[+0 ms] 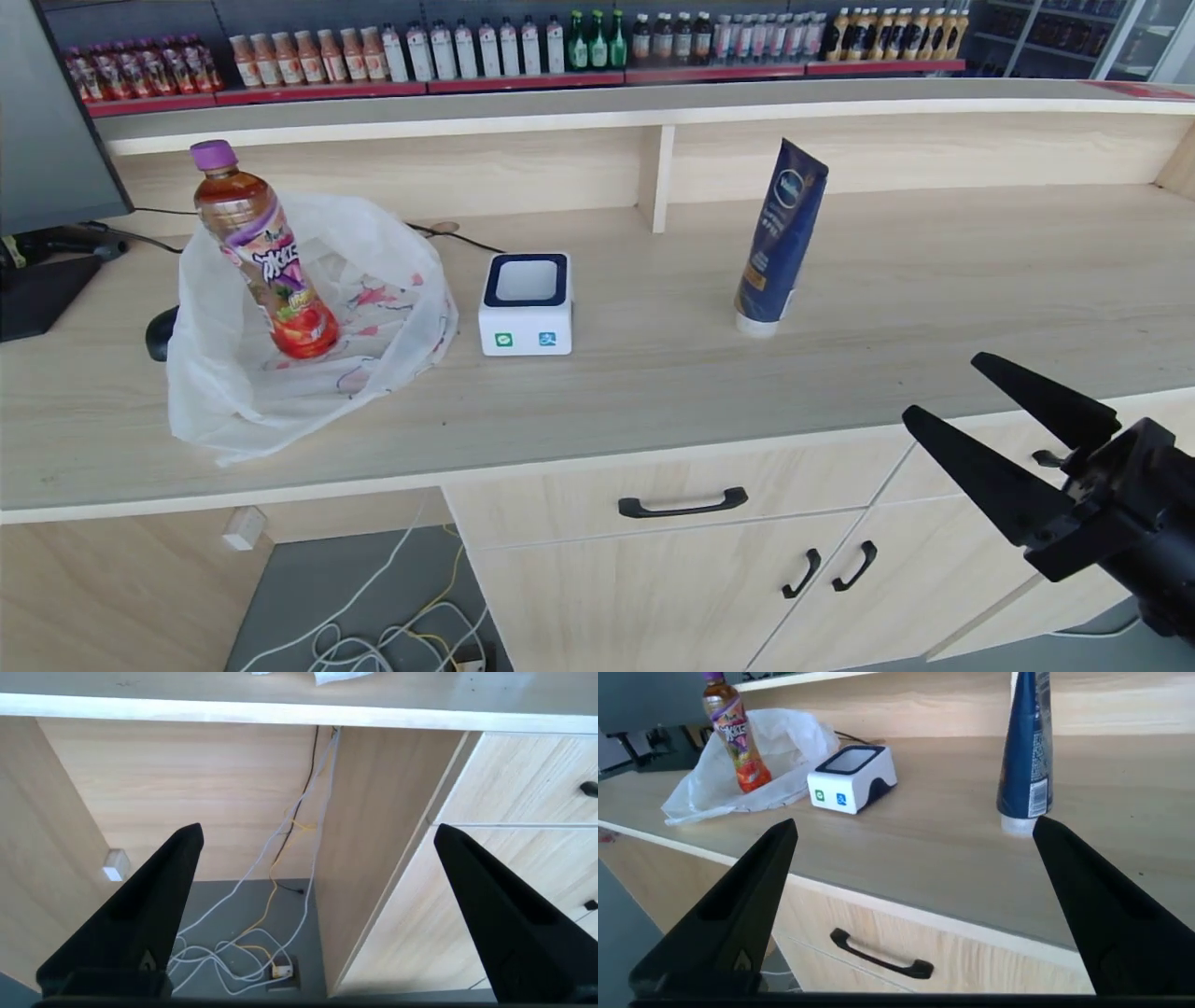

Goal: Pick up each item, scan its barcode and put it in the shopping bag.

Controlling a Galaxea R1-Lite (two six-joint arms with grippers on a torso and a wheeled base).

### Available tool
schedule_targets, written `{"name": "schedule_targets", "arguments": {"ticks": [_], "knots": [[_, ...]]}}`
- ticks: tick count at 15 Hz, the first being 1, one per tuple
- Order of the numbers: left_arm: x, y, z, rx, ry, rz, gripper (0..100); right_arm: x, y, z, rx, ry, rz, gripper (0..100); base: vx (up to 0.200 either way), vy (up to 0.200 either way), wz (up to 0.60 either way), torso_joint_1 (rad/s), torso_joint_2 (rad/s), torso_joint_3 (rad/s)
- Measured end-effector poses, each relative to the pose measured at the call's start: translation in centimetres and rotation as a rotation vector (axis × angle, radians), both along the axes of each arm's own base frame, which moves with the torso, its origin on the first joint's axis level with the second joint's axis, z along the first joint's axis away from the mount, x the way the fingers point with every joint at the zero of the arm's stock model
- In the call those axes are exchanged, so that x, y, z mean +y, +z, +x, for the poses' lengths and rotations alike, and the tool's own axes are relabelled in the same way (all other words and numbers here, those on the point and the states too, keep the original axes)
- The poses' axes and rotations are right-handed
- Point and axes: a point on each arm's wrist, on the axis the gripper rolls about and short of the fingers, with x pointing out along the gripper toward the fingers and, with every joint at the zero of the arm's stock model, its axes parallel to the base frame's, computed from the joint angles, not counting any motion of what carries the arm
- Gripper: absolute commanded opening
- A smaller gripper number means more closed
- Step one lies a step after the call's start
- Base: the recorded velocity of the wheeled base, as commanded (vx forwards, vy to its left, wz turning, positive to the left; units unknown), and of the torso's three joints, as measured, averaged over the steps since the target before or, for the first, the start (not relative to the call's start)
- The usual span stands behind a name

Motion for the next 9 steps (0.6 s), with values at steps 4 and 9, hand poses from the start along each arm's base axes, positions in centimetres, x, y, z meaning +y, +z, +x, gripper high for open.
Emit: {"name": "schedule_targets", "arguments": {"ticks": [4, 9], "knots": [[0.0, -0.01, 0.0, 0.001, 0.0, 0.0, 100, 0.38, 0.04, -0.17, -0.086, 0.1, -0.116, 100, 0.0, 0.0, 0.0, 0.0, 0.0, 0.0], [0.0, 0.0, 0.0, 0.0, 0.0, 0.0, 100, 0.89, 0.83, 0.7, -0.148, 0.127, -0.145, 100, 0.0, 0.0, 0.0, 0.0, 0.0, 0.0]]}}
